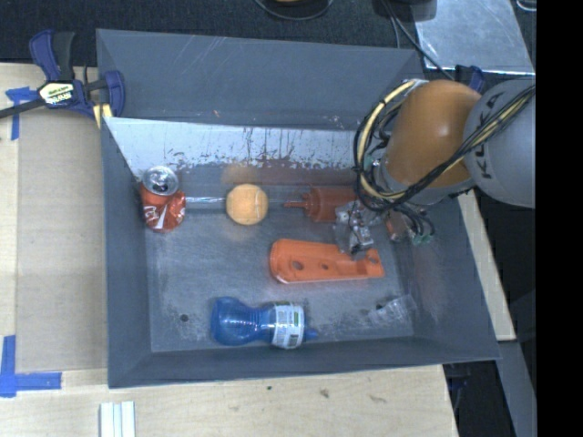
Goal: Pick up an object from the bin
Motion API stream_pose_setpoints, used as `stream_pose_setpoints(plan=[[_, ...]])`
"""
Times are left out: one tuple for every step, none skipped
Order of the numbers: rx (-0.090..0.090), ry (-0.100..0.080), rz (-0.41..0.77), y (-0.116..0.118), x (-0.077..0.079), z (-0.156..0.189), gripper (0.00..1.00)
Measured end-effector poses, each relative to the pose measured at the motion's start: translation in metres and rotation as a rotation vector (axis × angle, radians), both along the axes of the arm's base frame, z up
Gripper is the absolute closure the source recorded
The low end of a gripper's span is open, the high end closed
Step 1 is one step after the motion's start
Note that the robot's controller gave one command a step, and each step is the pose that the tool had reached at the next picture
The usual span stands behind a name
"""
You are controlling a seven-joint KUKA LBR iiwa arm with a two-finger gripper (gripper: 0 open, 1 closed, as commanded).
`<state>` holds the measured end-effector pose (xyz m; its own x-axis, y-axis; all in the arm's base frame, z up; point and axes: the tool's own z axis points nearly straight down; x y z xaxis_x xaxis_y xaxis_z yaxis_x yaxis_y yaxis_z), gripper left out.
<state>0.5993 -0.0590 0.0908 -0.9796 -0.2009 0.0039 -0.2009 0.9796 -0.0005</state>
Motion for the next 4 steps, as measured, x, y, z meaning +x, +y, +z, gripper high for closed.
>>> stream_pose_setpoints(plan=[[0.000,0.009,0.000,0.000,-0.002,-0.001,0.00],[0.000,0.009,0.001,0.000,-0.002,-0.002,0.00],[0.000,0.008,0.000,0.000,-0.002,-0.002,0.00],[0.001,0.004,0.166,0.084,-0.040,-0.016,0.00]])
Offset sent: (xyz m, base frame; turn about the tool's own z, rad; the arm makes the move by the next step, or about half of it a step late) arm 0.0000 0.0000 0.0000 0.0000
